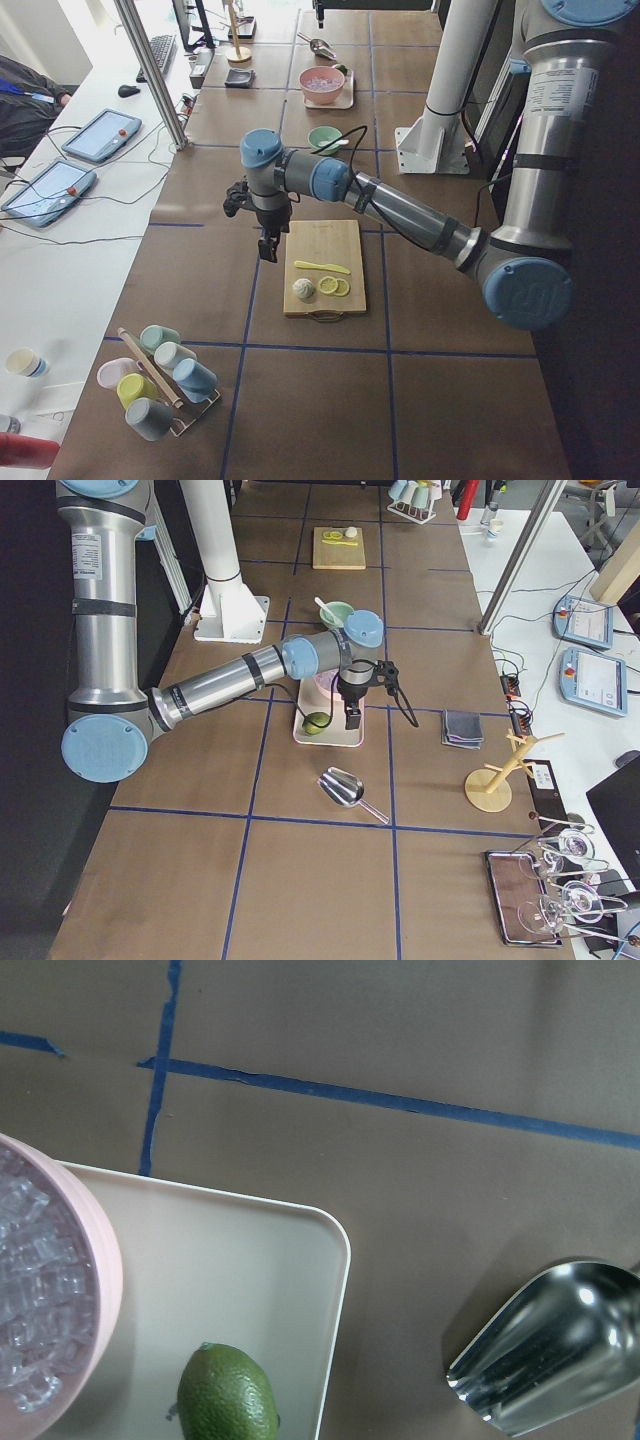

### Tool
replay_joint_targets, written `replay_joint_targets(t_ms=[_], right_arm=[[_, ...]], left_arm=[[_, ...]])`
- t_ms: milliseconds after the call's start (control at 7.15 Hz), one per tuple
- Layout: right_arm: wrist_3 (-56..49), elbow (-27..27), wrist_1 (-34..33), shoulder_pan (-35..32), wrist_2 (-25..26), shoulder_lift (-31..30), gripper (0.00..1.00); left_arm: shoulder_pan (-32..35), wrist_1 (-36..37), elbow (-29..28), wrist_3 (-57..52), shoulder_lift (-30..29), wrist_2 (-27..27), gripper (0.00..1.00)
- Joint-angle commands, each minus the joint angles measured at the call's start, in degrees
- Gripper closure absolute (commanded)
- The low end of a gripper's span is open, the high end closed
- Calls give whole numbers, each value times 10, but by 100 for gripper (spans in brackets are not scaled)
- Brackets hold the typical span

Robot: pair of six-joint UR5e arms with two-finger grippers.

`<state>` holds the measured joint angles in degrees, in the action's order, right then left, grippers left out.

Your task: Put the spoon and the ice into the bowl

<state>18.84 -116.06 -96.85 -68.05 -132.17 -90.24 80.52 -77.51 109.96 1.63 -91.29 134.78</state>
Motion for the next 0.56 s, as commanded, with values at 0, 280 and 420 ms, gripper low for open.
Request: replay_joint_targets(t_ms=[0, 280, 420], right_arm=[[64, -22, -1, 48, 14, 38, 0], [106, -20, -1, 115, 15, 80, 1], [170, -19, -1, 158, 58, 101, 1]], left_arm=[[51, -28, -38, -40, 101, 13, 0], [64, -135, -65, -44, 103, 10, 0], [64, -136, -64, -44, 103, 10, 0]])
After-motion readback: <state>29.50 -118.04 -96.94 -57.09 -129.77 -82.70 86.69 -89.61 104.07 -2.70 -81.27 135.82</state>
